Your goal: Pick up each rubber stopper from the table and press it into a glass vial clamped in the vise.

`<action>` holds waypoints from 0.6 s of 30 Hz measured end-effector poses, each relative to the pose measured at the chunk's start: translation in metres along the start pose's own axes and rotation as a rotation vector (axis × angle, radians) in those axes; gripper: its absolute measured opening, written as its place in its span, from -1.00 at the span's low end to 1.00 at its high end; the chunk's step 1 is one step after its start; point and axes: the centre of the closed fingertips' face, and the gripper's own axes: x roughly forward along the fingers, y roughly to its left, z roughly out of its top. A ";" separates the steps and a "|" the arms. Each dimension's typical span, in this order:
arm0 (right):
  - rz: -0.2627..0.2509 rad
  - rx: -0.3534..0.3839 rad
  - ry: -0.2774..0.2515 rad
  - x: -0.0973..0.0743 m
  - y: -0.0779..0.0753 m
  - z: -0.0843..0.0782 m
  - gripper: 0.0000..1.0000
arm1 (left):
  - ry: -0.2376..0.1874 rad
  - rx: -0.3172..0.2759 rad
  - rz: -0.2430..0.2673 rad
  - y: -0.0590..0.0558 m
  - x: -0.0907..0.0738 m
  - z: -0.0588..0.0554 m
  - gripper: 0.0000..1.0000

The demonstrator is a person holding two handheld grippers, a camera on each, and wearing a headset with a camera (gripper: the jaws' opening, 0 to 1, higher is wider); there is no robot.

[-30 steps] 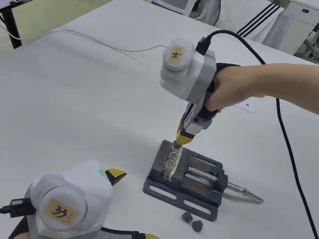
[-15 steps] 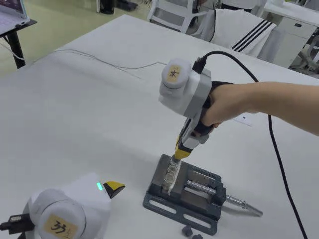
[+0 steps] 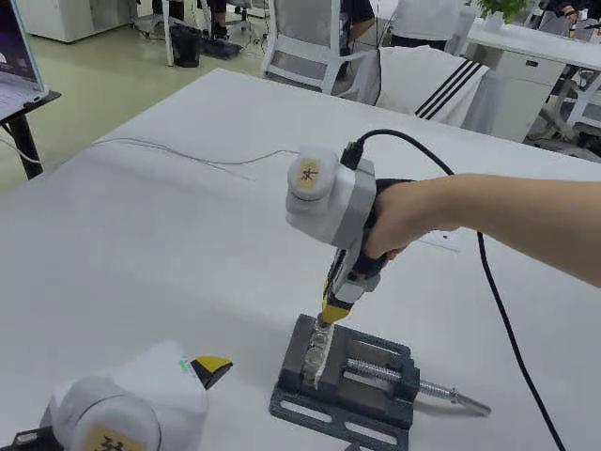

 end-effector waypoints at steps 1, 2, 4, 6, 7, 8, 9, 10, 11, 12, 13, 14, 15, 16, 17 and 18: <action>-0.010 -0.014 -0.013 0.000 0.001 0.000 -1.00 | 0.001 0.003 0.001 0.000 -0.001 0.000 0.65; -0.016 -0.018 -0.021 0.000 0.001 0.000 -1.00 | 0.001 0.004 0.000 0.000 -0.001 0.000 0.65; -0.028 -0.029 -0.043 -0.001 0.001 -0.001 -1.00 | 0.002 0.008 0.002 0.000 -0.001 0.000 0.65; -0.040 -0.014 -0.064 0.000 0.001 -0.001 -1.00 | 0.004 0.010 0.001 -0.001 -0.002 0.000 0.65; -0.043 -0.013 -0.070 0.000 0.000 -0.001 -1.00 | 0.004 0.013 0.001 -0.002 -0.003 0.001 0.65; -0.049 -0.014 -0.078 0.000 0.000 -0.001 -1.00 | 0.003 0.016 0.000 -0.002 -0.003 0.002 0.65; -0.053 -0.016 -0.084 0.000 0.001 -0.001 -1.00 | 0.003 0.017 0.001 -0.002 -0.004 0.002 0.65; -0.057 -0.019 -0.088 -0.001 0.001 -0.001 -1.00 | 0.003 0.018 0.000 -0.003 -0.004 0.002 0.65; -0.077 -0.020 -0.099 -0.001 -0.002 0.000 -0.98 | 0.002 0.020 0.001 -0.003 -0.004 0.003 0.65; -0.086 -0.020 -0.104 -0.002 -0.003 -0.001 -0.95 | 0.002 0.020 0.001 -0.003 -0.005 0.003 0.65; -0.106 -0.022 -0.116 -0.002 -0.006 0.000 -0.90 | 0.002 0.022 0.001 -0.003 -0.005 0.003 0.65; -0.113 -0.021 -0.124 -0.003 -0.006 -0.001 -0.86 | 0.003 0.024 0.001 -0.003 -0.005 0.004 0.65; -0.108 -0.010 -0.130 -0.003 -0.005 -0.002 -0.83 | 0.003 0.026 0.000 -0.003 -0.006 0.004 0.65; -0.108 0.001 -0.137 -0.004 -0.004 -0.003 -0.78 | 0.004 0.026 0.000 -0.003 -0.006 0.004 0.65; -0.109 0.007 -0.143 -0.004 -0.004 -0.004 -0.70 | 0.004 0.027 -0.001 -0.003 -0.006 0.004 0.65; -0.114 0.021 -0.162 -0.005 -0.003 -0.005 -0.61 | 0.003 0.030 -0.001 -0.003 -0.007 0.005 0.65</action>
